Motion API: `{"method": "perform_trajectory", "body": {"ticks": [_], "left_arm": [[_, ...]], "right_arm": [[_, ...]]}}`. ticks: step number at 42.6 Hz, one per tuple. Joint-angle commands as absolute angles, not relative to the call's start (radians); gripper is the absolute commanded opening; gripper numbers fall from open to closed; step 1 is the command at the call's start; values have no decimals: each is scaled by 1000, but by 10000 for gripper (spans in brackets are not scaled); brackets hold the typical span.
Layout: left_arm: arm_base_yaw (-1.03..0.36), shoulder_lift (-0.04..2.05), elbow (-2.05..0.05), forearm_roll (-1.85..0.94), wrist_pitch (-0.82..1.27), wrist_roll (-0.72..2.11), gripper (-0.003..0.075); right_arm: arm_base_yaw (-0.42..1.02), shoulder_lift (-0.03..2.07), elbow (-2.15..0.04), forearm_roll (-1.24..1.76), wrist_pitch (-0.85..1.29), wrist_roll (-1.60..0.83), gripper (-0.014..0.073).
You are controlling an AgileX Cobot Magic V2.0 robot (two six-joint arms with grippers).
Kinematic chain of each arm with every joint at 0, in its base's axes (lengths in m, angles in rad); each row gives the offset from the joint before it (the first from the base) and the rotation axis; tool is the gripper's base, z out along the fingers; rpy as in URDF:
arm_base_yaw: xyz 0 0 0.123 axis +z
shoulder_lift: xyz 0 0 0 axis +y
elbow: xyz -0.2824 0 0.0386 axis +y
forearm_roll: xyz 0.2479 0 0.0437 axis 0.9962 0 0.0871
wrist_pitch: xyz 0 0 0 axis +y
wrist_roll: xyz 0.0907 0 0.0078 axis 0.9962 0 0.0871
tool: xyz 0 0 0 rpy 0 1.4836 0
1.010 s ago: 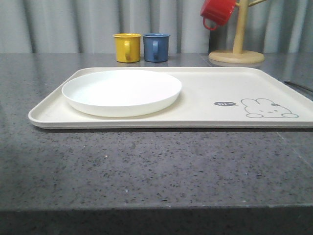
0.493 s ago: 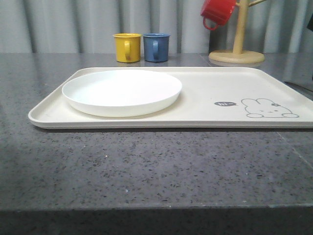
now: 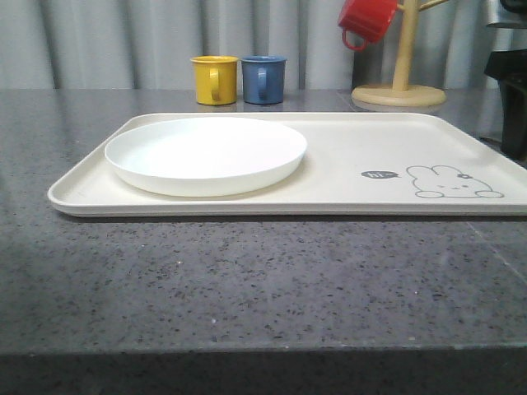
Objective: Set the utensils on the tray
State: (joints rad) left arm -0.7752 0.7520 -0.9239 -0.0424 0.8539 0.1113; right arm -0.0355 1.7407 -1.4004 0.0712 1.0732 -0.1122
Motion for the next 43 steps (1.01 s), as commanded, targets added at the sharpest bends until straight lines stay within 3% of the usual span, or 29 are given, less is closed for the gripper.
{"method": "perform_trajectory", "body": {"ticks": [1,12,16,23,34,43], "left_arm": [[-776,748,-949,-55,782,97,429],[-776,748,-949,-55,782,97,429],[-776,748,-949,-55,782,97,429],[-776,748,-949,-55,782,97,429],[-776,748,-949,-55,782,97,429],[-776,748,-949,-55,782,97,429]], "right_arm": [[-37,1718,-1451,43,1079,-106,535],[-32,1734,-1460,32,1094,-99,532],[-13,1734,-1460,29,1099,-99,492],[19,1736,-1461,-12,1101,-97,379],[19,1737,-1461,-17,1110,-48,76],[19,1737,-1461,-17,1112,-27,-41]]}}
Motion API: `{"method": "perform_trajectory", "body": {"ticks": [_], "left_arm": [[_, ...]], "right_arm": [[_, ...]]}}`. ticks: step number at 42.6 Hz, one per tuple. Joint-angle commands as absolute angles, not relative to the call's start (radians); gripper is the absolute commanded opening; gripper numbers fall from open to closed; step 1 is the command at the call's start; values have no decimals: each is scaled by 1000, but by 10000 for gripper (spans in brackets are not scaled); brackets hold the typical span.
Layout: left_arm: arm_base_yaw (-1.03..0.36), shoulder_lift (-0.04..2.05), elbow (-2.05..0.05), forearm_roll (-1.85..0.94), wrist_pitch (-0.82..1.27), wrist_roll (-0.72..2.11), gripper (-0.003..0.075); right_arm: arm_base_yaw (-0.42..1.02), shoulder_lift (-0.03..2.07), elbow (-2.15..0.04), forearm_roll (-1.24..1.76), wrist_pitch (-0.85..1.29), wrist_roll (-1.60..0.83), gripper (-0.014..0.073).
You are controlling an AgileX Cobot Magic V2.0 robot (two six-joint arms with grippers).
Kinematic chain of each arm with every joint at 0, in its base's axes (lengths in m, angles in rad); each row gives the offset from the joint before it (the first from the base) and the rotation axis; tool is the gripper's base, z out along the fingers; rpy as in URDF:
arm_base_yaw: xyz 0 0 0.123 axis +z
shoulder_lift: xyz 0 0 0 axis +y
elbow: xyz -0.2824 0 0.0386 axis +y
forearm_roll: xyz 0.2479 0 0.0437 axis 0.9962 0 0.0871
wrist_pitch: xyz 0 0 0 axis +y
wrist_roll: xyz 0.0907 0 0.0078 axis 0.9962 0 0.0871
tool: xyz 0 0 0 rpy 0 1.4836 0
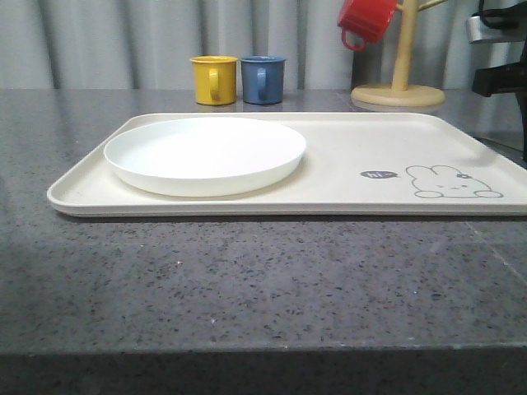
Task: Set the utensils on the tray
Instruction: 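Grasp the steel fork with the right gripper and carry it onto the tray, then lower the fork beside the plate and open the right gripper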
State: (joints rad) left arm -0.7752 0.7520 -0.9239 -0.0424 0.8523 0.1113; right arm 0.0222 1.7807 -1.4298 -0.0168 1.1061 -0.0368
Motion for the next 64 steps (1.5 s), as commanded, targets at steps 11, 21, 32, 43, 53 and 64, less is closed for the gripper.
{"method": "perform_trajectory", "body": {"ticks": [11,21,32,43,53,64], "left_arm": [[-776,748,-949,-55,782,97,429],[-776,748,-949,-55,782,97,429],[-776,748,-949,-55,782,97,429],[-776,748,-949,-55,782,97,429],[-776,748,-949,-55,782,97,429],[-776,748,-949,-55,782,97,429]], "right_arm": [[34,1704,-1569,29,1186,-31,-52],[204,1719,-1710,72,1304,-99,-50],[397,1803,-1771,-51,1330,63,-50],[406,1870,-1807,0,1254,411,-50],[406,1917,-1807,121,1213,421,-50],[406,1932,-1807,96,1211,421,120]]}}
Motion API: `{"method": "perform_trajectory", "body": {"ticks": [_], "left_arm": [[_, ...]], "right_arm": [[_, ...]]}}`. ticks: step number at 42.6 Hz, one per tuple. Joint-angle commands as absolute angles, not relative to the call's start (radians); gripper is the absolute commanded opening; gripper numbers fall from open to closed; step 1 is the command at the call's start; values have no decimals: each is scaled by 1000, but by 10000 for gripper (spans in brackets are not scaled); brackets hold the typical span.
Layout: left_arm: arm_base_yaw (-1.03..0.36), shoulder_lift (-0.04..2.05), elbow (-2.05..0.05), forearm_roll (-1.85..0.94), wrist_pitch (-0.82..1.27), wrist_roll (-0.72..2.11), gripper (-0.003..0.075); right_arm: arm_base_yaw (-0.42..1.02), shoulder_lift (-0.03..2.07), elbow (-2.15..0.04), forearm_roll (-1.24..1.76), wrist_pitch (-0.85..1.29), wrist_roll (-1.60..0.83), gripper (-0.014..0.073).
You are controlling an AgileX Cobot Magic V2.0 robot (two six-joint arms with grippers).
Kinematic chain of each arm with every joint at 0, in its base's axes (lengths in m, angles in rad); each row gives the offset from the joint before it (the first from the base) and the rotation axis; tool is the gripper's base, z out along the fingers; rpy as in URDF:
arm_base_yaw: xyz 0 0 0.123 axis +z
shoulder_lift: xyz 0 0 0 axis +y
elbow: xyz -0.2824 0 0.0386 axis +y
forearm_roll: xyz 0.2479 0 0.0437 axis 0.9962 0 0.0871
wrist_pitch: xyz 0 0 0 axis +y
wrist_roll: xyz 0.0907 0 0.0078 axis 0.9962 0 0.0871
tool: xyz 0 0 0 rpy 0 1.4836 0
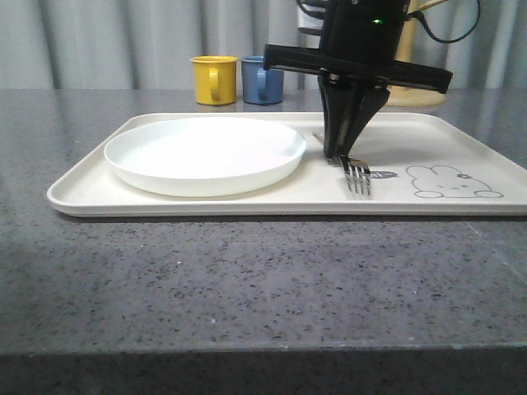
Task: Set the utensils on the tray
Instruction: 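Lower the fork beside the plate and open the right gripper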
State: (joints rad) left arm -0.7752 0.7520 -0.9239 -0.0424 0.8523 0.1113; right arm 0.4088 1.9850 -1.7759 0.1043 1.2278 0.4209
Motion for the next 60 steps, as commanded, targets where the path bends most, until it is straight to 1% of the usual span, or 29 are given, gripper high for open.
{"method": "perform_trajectory", "body": {"ticks": [1,3,5,6,8,16,22,26,32,38,45,49,53,60], "left_arm": [[-776,748,-949,-55,782,97,429],[-776,748,-949,-55,782,97,429],[-776,748,-949,-55,782,97,429],[-776,748,-949,-55,782,97,429],[-776,748,-949,-55,782,97,429],[-776,748,-949,-55,782,97,429],[-776,748,-949,-55,782,97,429],[-776,748,-949,-55,782,97,429],[-776,748,-949,-55,782,97,429],[-776,748,-949,-55,782,97,429],[-776,748,-949,-55,782,97,429],[-776,748,-949,-55,782,97,429],[-776,748,-949,-55,782,97,429],[-776,748,-949,-55,782,97,429]], "right_arm": [[406,1932,-1807,95,1209,421,153],[406,1932,-1807,94,1206,421,224],[406,1932,-1807,94,1203,421,271],[406,1931,-1807,94,1202,421,291],[406,1925,-1807,95,1206,414,304],[406,1848,-1807,67,1233,300,304],[405,1746,-1790,-58,1291,267,304],[384,1669,-1737,-111,1291,246,304],[295,1560,-1596,-108,1254,200,304],[137,1473,-1430,-80,1219,112,303],[-59,1448,-1315,-17,1192,-15,293],[-136,1456,-1287,0,1165,-60,294],[-176,1471,-1284,27,1140,-61,297],[-179,1515,-1284,30,1088,-63,297]]}}
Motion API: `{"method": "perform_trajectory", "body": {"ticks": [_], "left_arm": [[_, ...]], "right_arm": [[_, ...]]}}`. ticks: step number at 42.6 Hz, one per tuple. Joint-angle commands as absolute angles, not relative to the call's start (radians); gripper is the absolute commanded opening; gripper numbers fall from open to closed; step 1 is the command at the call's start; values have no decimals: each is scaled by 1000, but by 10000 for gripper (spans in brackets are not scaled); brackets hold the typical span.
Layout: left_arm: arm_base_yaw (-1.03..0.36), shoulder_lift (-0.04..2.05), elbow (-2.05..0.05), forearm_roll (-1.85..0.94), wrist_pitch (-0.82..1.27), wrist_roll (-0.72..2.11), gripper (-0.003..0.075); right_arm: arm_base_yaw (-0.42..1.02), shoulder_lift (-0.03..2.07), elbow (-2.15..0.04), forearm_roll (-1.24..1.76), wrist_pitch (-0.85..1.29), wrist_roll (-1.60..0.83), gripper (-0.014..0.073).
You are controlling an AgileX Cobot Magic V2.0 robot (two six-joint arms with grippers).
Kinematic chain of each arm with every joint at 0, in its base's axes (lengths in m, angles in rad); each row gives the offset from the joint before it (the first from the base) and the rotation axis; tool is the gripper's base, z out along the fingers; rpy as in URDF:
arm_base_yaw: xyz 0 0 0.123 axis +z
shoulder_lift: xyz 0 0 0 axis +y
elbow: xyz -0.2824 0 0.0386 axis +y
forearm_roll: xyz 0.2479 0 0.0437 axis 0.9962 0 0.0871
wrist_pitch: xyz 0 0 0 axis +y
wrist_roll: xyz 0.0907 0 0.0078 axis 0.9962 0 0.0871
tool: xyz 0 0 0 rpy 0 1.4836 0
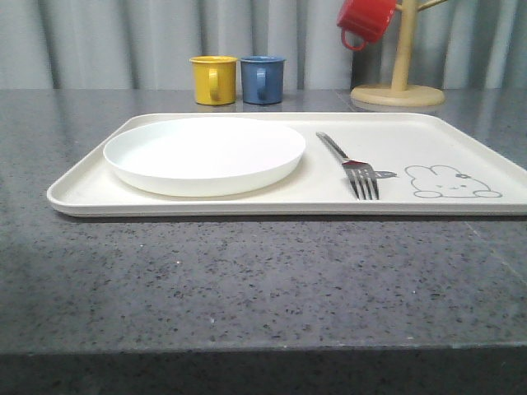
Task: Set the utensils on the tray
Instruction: 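Lower the fork beside the plate and open the right gripper, then grasp the steel chopsticks with the right gripper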
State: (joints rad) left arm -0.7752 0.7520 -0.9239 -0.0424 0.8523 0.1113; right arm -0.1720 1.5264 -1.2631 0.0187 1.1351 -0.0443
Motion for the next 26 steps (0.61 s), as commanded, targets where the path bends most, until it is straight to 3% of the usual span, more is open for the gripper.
{"method": "perform_trajectory", "body": {"ticks": [1,26], "left_arm": [[-776,748,-949,-55,780,97,429],[-776,748,-949,-55,780,97,429]], "right_arm": [[-179,1521,-1284,30,1080,-63,297],[-179,1618,-1285,39,985,-63,294]]}}
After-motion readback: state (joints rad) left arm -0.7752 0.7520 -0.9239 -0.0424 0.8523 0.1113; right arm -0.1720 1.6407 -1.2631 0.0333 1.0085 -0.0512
